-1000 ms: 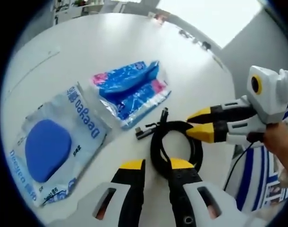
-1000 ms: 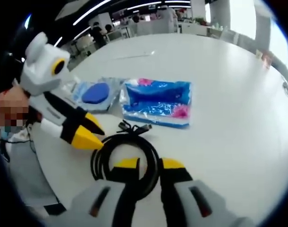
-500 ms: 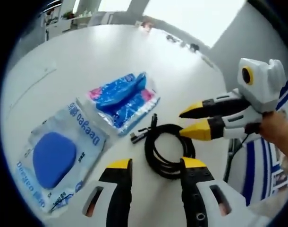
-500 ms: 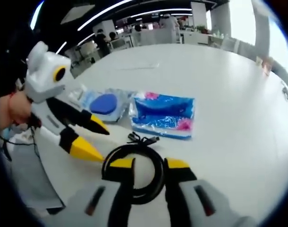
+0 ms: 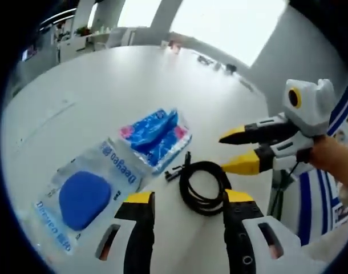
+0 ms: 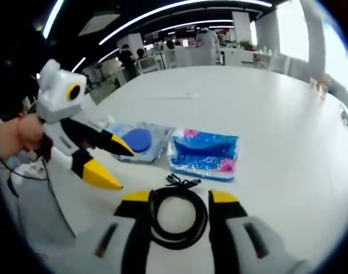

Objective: Arrange the tabletop items into an orderly group along one side of the table until the central work area is clear of visible clutter.

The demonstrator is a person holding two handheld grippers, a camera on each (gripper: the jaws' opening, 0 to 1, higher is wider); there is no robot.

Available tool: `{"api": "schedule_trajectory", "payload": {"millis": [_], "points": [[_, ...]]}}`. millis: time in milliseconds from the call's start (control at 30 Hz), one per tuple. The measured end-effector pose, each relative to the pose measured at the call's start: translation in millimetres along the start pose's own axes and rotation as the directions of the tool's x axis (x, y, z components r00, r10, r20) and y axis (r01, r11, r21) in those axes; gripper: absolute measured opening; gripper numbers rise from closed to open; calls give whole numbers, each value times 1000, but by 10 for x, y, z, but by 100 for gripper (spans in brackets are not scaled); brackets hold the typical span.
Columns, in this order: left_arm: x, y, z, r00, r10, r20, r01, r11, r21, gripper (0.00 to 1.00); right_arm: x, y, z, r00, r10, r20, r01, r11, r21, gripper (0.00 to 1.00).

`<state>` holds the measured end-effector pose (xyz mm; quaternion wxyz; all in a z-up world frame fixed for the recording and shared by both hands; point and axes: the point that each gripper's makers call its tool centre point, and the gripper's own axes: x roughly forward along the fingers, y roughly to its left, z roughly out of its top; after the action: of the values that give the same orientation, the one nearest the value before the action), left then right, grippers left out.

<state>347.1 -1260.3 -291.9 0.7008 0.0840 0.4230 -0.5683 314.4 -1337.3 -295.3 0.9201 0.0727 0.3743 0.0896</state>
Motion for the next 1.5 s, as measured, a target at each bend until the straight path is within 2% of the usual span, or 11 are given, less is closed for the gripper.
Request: {"api": "schedule_trajectory", "payload": {"millis": [100, 167, 467, 633, 867, 967, 1500], "points": [[-91, -35, 43, 1000, -11, 22, 11, 1000, 27, 49, -35, 57, 37, 1000, 10, 6, -10, 1000, -13, 40], [-140, -24, 37, 1000, -5, 19, 5, 1000, 31, 50, -54, 86, 56, 1000, 14, 9, -14, 1000, -22, 41], [-402, -78, 63, 997, -32, 70, 29, 998, 50, 60, -122, 202, 153, 999, 23, 28, -22, 999, -47, 49], [-570, -103, 68, 994, -53, 98, 47, 997, 59, 67, -164, 357, 308, 996, 52, 74, -48, 997, -62, 57], [-881, -117, 150, 984, -65, 163, 50, 994, 95, 75, -197, 578, 489, 991, 79, 104, -70, 993, -90, 65], [-1009, -99, 166, 981, -61, 183, 43, 994, 100, 76, -205, 691, 562, 988, 100, 118, -88, 991, -102, 68], [-1616, 144, 19, 970, 14, 241, -37, 995, 92, 77, -147, 1154, 922, 977, 155, 145, -129, 976, -173, 68]]}}
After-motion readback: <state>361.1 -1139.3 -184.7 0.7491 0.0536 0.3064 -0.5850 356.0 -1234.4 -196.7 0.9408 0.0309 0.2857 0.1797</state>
